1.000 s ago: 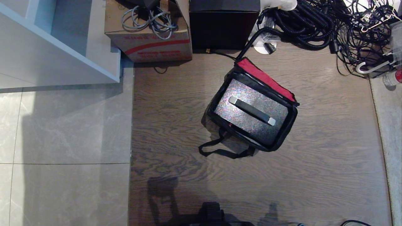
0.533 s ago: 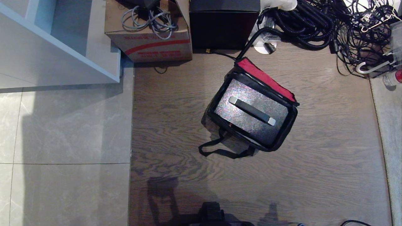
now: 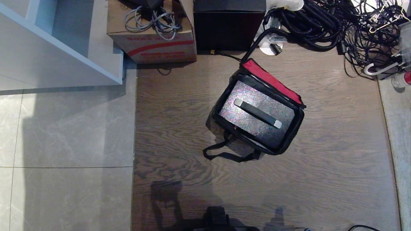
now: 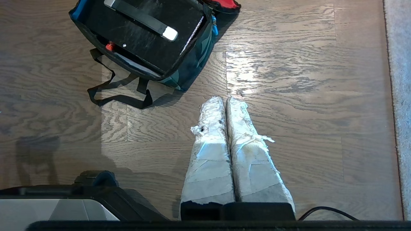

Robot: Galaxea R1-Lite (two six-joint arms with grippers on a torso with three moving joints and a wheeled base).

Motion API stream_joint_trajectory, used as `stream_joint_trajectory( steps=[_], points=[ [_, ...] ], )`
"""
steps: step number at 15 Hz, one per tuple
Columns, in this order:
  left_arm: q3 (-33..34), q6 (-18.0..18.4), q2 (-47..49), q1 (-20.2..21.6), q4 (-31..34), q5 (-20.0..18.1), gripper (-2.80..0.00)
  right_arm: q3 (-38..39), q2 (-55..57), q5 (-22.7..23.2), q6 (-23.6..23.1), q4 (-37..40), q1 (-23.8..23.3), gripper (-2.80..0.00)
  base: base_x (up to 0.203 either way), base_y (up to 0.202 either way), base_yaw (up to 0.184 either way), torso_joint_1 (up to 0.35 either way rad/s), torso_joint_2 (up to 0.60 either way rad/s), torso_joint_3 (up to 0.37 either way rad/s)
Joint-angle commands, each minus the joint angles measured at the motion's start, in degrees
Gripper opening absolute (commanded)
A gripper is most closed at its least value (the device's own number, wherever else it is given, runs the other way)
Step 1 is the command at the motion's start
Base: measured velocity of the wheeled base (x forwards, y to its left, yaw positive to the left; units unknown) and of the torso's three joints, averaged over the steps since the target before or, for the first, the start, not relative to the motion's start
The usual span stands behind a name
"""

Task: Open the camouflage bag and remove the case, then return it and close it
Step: Grip the handle

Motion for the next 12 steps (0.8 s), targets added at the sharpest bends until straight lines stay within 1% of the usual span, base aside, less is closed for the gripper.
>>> stream_joint_trajectory(
  steps=[1, 12],
  points=[
    [-0.1, 0.0, 0.0, 0.0, 0.0, 0.0, -2.80, 2.3, 0.1, 0.0, 0.0, 0.0, 0.0, -2.80, 0.000, 0.000, 0.000, 0.000, 0.00, 0.000],
    [0.0, 0.0, 0.0, 0.0, 0.0, 0.0, -2.80, 2.3, 0.1, 0.0, 0.0, -0.1, 0.0, -2.80, 0.000, 0.000, 0.000, 0.000, 0.00, 0.000]
  ],
)
